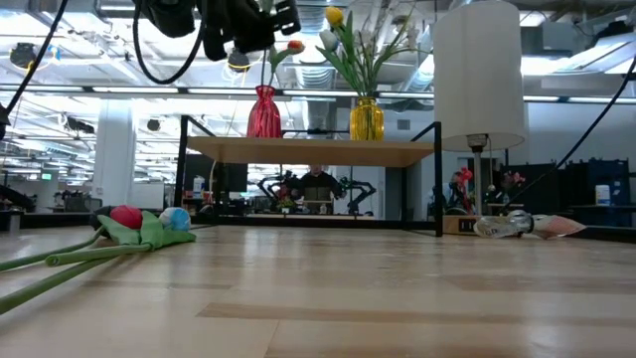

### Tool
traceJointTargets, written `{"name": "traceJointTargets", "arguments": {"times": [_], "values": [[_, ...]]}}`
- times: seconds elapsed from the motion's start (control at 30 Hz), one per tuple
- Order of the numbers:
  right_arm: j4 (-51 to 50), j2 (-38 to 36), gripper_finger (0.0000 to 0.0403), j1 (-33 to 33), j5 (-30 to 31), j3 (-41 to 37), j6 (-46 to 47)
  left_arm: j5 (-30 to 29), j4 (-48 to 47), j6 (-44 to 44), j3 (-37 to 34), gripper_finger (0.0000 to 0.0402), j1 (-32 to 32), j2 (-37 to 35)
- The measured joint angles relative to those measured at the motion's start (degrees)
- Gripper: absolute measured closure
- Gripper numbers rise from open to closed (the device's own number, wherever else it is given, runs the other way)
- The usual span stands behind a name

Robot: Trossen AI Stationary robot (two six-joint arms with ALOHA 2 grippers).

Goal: Pick and place flowers into a vace then onto a shelf
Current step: Put the bottom red tulip into the red flower vase

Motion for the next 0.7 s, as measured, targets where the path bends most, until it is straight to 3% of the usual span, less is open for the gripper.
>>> {"name": "traceJointTargets", "arguments": {"times": [0.43, 0.7], "values": [[0.00, -0.01, 0.0403, -0.02, -0.72, 0.00, 0.00, -3.04, 1.94, 0.16, -0.15, 0.0399, -0.07, 0.01], [0.00, -0.02, 0.0403, -0.02, -1.72, 0.00, 0.02, -1.70, 1.92, 2.05, -0.15, 0.0367, -0.09, 0.01]]}}
